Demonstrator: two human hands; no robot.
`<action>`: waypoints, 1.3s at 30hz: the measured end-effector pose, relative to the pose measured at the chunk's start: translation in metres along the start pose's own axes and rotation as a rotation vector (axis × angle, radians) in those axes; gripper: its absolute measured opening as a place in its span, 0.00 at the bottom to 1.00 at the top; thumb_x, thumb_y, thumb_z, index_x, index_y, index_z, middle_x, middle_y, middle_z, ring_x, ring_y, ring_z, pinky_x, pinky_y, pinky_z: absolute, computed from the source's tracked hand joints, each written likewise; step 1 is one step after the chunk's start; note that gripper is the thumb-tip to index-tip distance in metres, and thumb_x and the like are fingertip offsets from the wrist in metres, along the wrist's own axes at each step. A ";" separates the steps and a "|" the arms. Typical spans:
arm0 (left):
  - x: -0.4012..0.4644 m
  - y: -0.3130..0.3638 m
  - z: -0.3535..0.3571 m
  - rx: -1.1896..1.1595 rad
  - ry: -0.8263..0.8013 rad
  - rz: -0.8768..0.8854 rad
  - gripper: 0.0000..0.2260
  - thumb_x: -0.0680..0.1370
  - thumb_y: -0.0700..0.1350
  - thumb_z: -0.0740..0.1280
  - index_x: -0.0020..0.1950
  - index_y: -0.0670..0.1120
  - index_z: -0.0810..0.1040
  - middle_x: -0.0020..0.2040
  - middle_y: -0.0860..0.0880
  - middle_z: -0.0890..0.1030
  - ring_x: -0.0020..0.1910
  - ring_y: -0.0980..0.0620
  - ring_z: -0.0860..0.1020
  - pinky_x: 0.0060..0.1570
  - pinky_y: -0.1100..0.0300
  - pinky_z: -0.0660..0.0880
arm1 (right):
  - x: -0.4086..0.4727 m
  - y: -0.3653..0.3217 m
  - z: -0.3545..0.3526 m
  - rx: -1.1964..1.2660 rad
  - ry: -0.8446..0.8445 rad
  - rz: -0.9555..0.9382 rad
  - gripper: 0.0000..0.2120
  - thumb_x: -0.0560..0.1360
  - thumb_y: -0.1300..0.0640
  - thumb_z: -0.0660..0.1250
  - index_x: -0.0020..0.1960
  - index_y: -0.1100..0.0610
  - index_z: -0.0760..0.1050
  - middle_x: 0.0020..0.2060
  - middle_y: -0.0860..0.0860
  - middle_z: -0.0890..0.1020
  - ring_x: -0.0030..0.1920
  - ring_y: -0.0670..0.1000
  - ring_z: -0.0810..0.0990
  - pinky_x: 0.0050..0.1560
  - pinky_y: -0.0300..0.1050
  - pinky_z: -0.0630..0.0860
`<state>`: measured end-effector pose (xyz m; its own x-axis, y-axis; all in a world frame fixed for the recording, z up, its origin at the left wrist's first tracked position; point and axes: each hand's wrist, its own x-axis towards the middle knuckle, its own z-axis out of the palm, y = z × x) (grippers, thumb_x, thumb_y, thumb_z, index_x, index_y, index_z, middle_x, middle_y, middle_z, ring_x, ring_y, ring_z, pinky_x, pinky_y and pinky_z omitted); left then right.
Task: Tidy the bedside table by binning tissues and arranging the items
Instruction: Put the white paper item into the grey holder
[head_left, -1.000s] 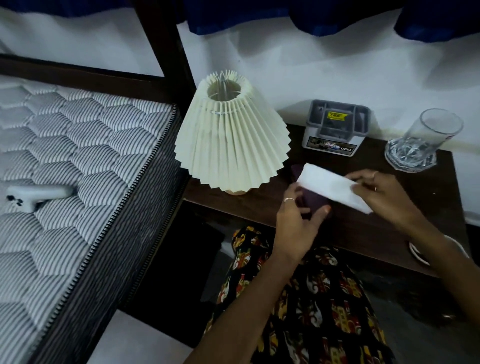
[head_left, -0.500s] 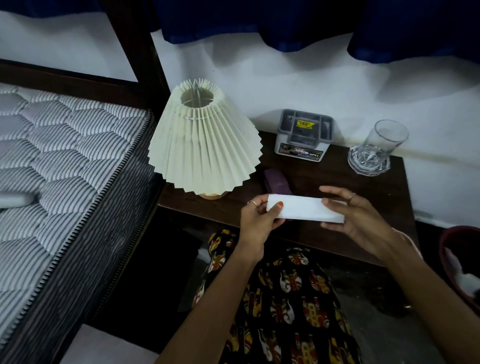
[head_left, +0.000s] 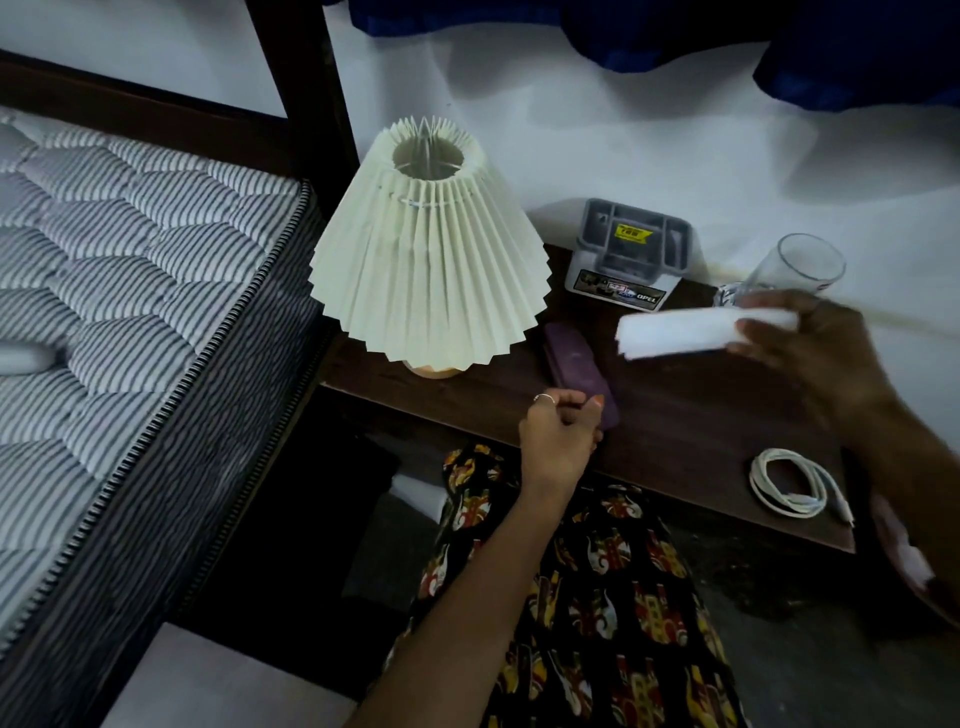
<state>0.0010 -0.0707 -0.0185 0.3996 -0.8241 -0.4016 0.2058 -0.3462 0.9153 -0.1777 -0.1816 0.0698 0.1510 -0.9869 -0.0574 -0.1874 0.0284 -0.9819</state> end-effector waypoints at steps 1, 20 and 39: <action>-0.001 0.000 0.002 0.016 0.007 0.020 0.07 0.76 0.45 0.68 0.49 0.42 0.78 0.40 0.43 0.83 0.33 0.55 0.80 0.36 0.60 0.79 | 0.004 -0.008 -0.004 -0.045 0.036 -0.037 0.27 0.45 0.37 0.79 0.40 0.48 0.82 0.49 0.53 0.81 0.43 0.47 0.83 0.41 0.37 0.81; -0.011 -0.007 0.042 0.425 0.039 0.360 0.04 0.78 0.49 0.63 0.48 0.52 0.76 0.40 0.51 0.83 0.40 0.52 0.81 0.41 0.53 0.79 | 0.085 -0.047 0.001 -0.732 0.286 -0.347 0.15 0.71 0.61 0.69 0.57 0.57 0.78 0.57 0.52 0.81 0.56 0.49 0.77 0.49 0.31 0.70; -0.009 0.002 0.039 0.365 0.067 0.336 0.04 0.78 0.47 0.63 0.51 0.51 0.77 0.42 0.52 0.82 0.40 0.57 0.81 0.42 0.55 0.80 | 0.125 -0.044 0.010 -1.006 0.202 -0.309 0.11 0.71 0.64 0.66 0.53 0.62 0.79 0.53 0.60 0.82 0.52 0.58 0.80 0.51 0.34 0.69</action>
<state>-0.0374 -0.0816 -0.0123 0.4490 -0.8905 -0.0732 -0.2652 -0.2110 0.9408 -0.1405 -0.3042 0.1044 0.1827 -0.9394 0.2901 -0.8965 -0.2803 -0.3431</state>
